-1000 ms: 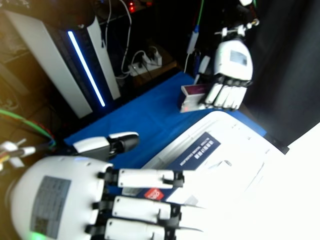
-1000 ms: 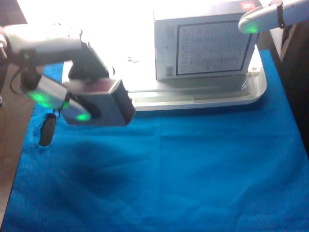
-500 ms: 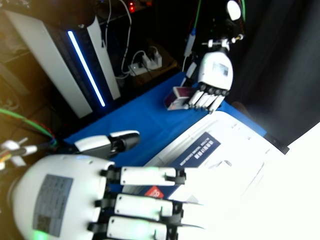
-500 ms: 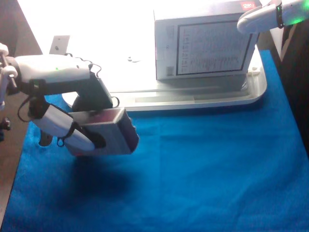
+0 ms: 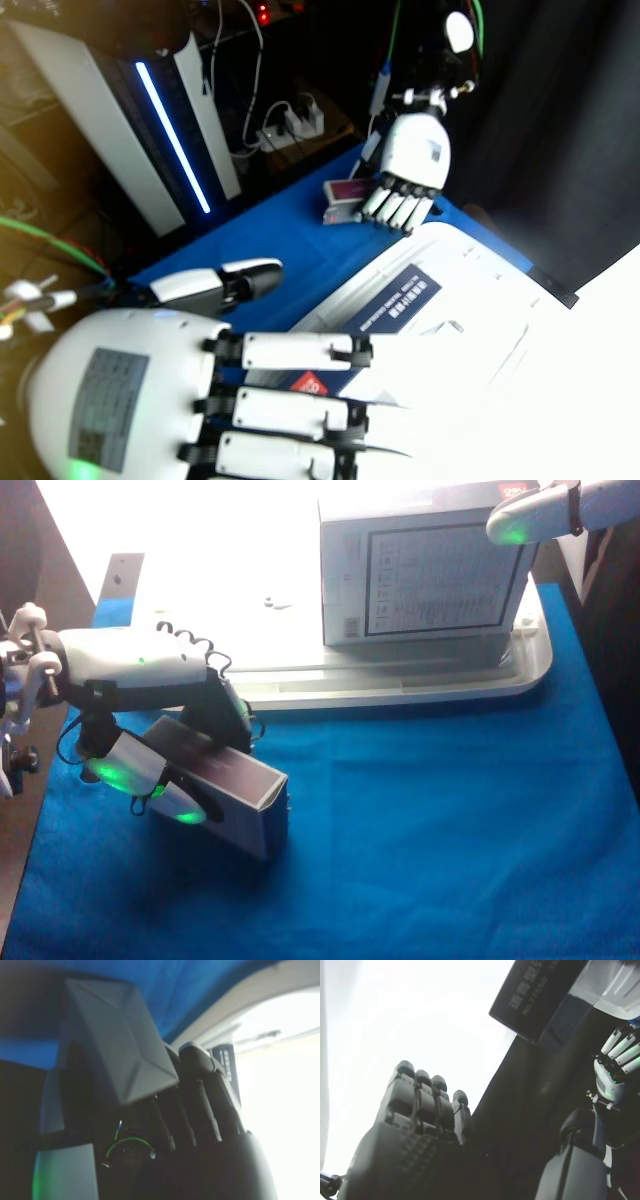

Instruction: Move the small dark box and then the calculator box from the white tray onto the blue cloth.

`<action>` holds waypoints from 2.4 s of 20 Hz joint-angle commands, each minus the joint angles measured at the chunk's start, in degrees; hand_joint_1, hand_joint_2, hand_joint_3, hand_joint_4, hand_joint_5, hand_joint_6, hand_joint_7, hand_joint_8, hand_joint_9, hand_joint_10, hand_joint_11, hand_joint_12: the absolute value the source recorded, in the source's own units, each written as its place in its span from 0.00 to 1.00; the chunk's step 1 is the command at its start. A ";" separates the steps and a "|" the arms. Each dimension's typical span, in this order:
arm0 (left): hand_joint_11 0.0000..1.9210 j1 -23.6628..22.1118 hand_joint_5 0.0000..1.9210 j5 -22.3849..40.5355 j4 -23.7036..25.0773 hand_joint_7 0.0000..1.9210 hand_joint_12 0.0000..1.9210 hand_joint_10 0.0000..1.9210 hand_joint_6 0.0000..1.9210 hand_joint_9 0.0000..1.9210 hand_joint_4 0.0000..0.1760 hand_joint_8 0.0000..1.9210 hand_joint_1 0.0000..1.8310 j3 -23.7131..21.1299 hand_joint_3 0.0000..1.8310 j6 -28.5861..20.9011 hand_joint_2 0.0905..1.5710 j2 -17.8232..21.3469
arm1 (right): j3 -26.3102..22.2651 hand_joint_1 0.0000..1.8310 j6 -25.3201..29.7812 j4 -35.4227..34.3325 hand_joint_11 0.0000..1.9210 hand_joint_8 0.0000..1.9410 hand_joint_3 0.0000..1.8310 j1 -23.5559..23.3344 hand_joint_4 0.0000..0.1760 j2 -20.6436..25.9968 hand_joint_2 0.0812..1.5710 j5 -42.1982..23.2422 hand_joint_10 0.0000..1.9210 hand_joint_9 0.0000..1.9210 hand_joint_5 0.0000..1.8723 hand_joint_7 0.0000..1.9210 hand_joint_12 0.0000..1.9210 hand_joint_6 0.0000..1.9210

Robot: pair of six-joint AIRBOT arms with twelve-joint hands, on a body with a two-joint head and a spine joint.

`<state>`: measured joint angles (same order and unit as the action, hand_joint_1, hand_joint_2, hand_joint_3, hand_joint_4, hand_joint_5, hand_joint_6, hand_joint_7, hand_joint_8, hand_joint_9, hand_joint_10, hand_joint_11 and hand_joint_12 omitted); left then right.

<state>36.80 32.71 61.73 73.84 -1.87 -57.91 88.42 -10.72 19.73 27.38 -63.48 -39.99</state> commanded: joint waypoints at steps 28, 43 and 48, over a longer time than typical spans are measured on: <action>0.00 -5.04 0.00 6.84 -6.72 0.03 0.52 0.01 0.00 0.10 0.41 0.00 0.22 0.52 0.00 1.06 0.46 1.20 | 2.37 0.37 0.24 -2.41 0.00 0.00 0.00 -0.82 0.51 -3.25 0.47 -4.47 0.01 0.08 0.02 0.05 0.41 0.00; 0.01 -9.75 0.00 0.01 -18.56 0.00 0.05 0.00 0.00 0.00 0.89 0.00 0.23 7.91 0.00 10.29 0.47 -0.69 | 8.80 0.38 8.64 8.04 0.00 0.01 0.00 -0.78 0.26 -9.47 0.36 4.27 0.01 0.21 0.12 0.20 0.69 0.00; 0.01 -9.76 0.00 0.20 -20.53 0.00 0.06 0.00 0.00 0.00 0.91 0.00 0.26 8.24 0.00 11.74 0.47 -0.66 | 8.80 0.40 8.80 9.23 0.00 0.00 0.00 -0.77 0.25 -9.68 0.40 5.39 0.01 0.22 0.15 0.19 0.68 0.00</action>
<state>27.79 28.53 43.68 81.76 9.52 -58.48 97.03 -2.46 31.14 27.40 -73.01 -29.52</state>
